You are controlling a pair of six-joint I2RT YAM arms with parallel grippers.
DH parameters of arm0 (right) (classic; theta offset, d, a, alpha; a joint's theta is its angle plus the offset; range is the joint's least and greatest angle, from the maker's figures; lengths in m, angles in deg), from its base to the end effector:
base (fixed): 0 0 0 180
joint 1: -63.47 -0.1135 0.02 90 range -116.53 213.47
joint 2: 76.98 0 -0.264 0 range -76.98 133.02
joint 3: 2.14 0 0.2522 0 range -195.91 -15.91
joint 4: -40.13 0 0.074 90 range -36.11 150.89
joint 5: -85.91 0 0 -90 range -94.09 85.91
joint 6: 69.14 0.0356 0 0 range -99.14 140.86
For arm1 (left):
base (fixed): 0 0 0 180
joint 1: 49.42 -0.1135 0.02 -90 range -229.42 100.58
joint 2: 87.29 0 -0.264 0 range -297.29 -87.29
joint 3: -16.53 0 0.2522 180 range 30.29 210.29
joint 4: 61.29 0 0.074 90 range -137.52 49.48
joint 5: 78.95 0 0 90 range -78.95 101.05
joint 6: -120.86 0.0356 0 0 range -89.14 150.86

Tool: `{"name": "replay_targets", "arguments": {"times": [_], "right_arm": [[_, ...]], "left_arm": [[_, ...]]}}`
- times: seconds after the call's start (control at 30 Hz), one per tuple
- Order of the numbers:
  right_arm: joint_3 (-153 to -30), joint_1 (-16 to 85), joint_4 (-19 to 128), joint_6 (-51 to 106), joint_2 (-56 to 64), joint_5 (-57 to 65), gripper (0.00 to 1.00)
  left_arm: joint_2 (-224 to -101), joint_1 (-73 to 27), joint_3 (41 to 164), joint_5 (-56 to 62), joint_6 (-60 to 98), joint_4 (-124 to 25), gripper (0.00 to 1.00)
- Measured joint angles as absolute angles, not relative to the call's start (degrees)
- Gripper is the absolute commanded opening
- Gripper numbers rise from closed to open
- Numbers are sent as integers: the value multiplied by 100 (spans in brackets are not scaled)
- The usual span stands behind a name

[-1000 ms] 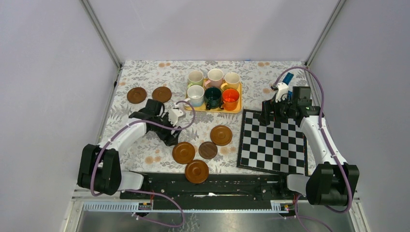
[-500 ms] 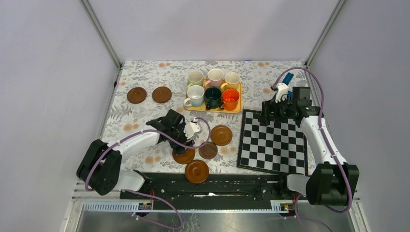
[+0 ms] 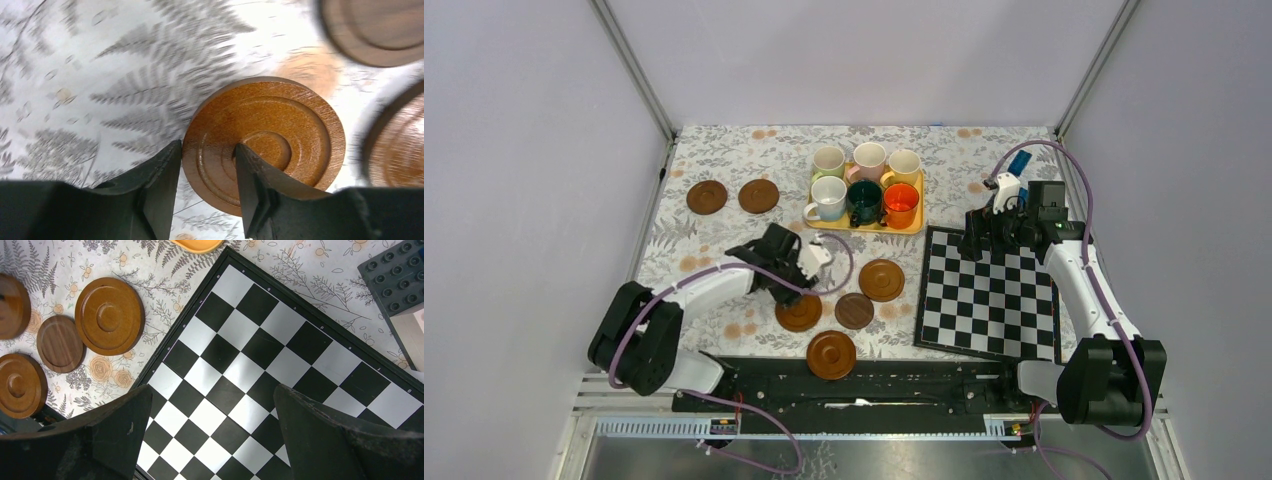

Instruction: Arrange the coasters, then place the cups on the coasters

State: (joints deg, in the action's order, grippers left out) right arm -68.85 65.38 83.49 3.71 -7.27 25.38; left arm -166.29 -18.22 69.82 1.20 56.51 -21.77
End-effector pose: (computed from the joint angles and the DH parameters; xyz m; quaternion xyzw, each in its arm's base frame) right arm 0.2532 0.0091 0.2719 -0.2128 0.8774 0.1734 0.3936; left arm 0.2043 -0.1309 0.1642 0.4794 0.8470 -0.0941 0.2094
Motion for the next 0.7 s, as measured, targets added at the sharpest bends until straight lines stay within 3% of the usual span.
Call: {"name": "replay_targets", "arguments": {"times": [0.47,0.7], "right_arm": [[-6870,6538,8312,367,-727,2534,98],[-6861,6538,8310,325,-727,2527,98]], "left_arm": [[-17835,-5678,8136,-114,6038,-2024,32],[-18603,-6771,8986,22,6034,-2150,32]]}}
